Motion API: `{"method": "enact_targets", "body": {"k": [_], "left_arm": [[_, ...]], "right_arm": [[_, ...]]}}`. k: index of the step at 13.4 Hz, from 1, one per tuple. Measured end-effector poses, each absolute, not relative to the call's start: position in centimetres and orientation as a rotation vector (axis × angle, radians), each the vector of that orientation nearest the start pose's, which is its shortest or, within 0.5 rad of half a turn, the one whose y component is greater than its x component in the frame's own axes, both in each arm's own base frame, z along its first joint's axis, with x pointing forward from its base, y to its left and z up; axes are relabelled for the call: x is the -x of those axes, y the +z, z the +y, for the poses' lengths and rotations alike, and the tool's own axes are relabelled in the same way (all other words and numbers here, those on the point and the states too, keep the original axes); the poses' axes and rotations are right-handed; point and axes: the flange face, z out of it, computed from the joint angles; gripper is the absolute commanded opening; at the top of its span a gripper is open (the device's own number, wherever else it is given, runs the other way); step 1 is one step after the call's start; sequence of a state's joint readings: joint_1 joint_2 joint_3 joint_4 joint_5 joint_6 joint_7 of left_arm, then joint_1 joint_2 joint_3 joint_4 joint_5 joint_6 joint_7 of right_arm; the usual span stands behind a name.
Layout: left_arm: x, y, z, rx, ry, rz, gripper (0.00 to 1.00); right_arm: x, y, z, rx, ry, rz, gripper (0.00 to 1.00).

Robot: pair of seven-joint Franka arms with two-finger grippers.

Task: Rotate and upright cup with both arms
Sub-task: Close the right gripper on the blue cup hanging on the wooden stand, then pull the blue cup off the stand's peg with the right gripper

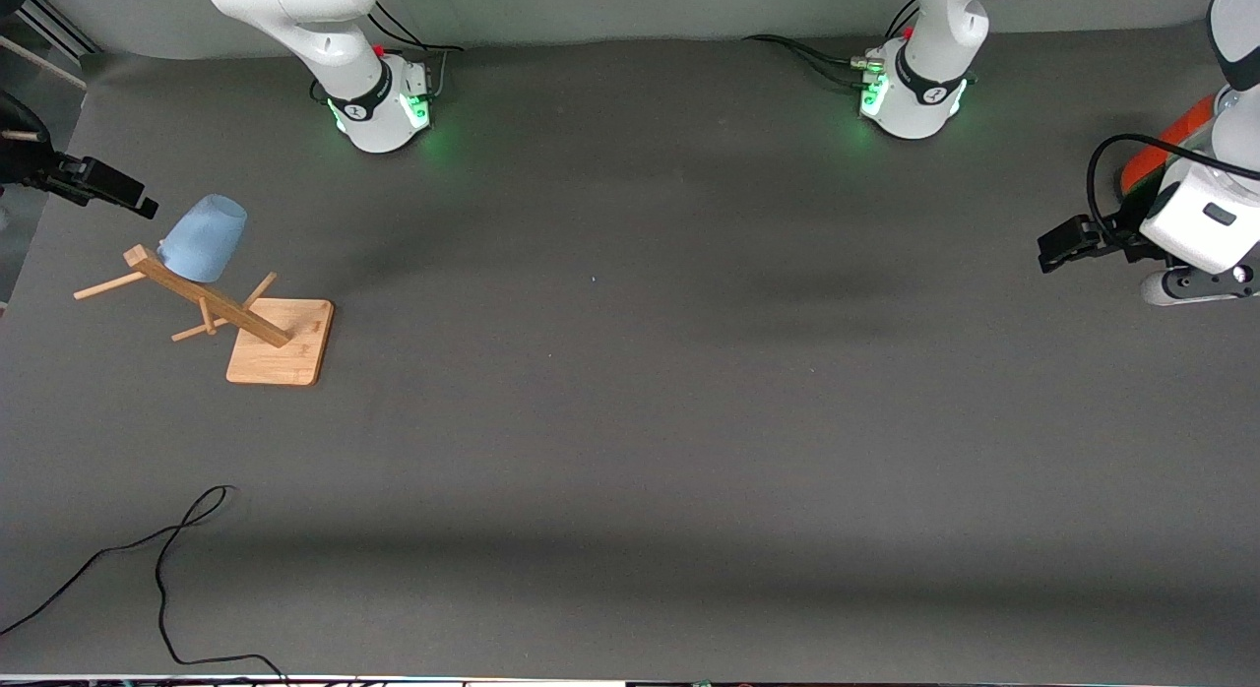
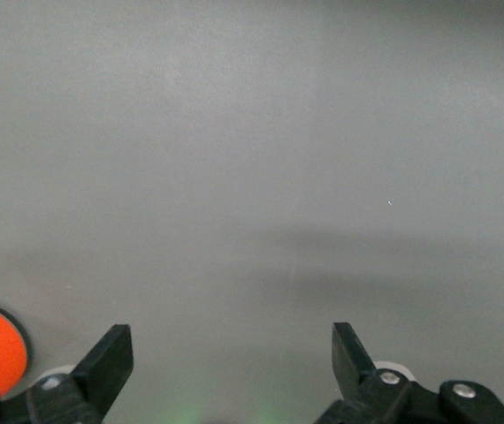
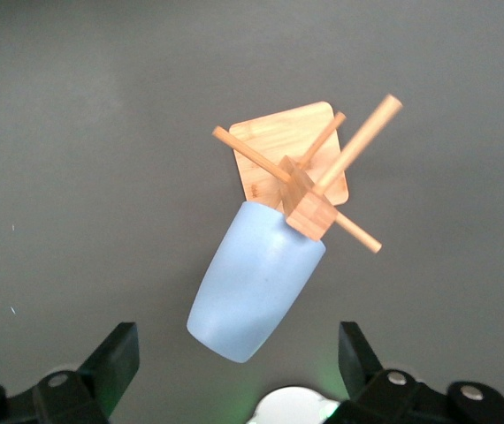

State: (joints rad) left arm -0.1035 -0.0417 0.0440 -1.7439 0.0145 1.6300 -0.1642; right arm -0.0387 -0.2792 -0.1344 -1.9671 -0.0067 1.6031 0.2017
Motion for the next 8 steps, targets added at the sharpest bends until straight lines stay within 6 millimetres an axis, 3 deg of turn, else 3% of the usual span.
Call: {"method": "enact_targets", "body": {"k": [4, 6, 8], "left_arm": [[-54.0, 57.0, -3.0, 3.115, 0.111, -0.161, 1.00], [-54.0, 57.0, -3.0, 3.115, 0.111, -0.161, 1.00], [-54.0, 57.0, -3.0, 3.115, 0.112, -0.161, 1.00]], "right_arm": [[-45.4, 57.7, -8.4, 2.975, 0.158, 0.945, 1.00], [-45.4, 57.4, -8.8, 2.957, 0.163, 1.000, 1.00], [-45.5, 55.8, -9.0, 2.946, 0.166, 1.030, 1.00]]}}
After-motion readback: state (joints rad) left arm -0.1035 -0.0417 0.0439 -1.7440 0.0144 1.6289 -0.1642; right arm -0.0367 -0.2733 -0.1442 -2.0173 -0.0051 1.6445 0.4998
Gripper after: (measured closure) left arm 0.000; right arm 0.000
